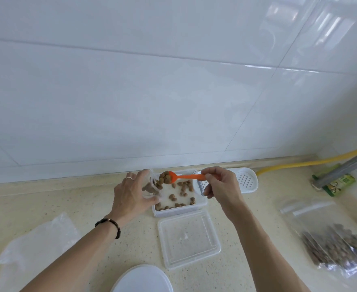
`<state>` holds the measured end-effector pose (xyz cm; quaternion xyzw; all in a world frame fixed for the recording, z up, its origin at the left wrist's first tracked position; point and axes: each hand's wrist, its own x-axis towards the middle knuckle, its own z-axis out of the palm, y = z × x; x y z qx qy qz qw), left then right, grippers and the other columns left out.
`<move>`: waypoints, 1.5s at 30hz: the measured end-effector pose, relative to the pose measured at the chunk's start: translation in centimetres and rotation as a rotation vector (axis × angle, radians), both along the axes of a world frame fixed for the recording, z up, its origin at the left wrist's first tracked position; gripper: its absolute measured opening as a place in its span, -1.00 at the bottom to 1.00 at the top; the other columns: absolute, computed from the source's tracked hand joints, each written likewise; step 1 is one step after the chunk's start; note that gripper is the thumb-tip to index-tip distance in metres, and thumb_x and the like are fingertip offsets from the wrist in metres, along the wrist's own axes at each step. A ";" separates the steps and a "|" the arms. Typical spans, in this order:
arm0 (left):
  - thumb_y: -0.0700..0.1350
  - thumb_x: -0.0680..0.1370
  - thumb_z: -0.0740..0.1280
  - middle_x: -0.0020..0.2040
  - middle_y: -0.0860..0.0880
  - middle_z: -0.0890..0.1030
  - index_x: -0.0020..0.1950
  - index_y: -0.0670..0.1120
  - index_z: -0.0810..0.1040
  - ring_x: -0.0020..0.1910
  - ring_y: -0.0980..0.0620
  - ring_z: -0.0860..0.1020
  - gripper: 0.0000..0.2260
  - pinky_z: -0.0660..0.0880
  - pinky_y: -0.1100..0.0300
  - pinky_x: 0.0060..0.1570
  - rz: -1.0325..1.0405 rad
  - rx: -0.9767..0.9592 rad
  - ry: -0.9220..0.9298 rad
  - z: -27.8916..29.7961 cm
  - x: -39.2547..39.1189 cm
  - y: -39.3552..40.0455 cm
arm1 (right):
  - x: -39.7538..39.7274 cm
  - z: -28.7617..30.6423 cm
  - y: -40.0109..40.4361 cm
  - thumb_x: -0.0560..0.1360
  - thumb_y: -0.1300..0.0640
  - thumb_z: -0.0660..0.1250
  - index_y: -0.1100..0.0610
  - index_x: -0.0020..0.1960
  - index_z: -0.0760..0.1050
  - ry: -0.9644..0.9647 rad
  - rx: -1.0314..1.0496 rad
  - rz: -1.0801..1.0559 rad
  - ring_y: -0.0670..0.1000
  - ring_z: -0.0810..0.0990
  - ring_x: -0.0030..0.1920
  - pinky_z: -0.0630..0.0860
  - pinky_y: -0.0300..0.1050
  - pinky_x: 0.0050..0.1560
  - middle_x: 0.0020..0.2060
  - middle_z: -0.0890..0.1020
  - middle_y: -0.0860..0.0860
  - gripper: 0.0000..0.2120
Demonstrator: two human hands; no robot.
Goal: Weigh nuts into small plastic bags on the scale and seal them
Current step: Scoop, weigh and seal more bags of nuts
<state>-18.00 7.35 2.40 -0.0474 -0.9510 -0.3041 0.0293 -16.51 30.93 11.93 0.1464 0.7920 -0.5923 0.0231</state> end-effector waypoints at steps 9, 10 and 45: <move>0.32 0.26 0.48 0.04 0.03 0.38 0.35 0.16 0.27 0.05 0.02 0.45 -0.24 0.43 0.00 0.09 0.053 0.101 -0.086 -0.7 -0.3 0.7 | 1.4 1.4 -2.1 0.58 0.31 0.25 0.14 -0.04 0.62 0.377 0.535 0.415 -0.16 0.54 -0.39 0.34 -0.40 -0.34 -0.45 0.48 -0.24 -0.81; 0.31 0.26 0.49 0.05 0.03 0.38 0.35 0.16 0.26 0.06 0.03 0.44 -0.25 0.42 0.00 0.10 0.055 0.114 -0.080 -0.7 -0.3 0.9 | 1.4 1.5 -2.0 0.58 0.31 0.25 0.14 -0.04 0.62 0.394 0.548 0.418 -0.17 0.53 -0.38 0.34 -0.40 -0.34 -0.45 0.48 -0.25 -0.81; 0.36 0.33 0.28 0.10 -0.01 0.51 0.26 0.10 0.30 0.04 -0.03 0.53 -0.40 0.31 0.10 0.12 -0.032 0.120 0.139 -2.5 1.4 -0.9 | -0.4 -5.2 3.3 0.57 0.32 0.21 0.09 -0.10 0.60 0.020 0.597 0.229 -0.09 0.39 -0.46 0.33 -0.21 -0.39 -0.40 0.56 -0.06 -0.76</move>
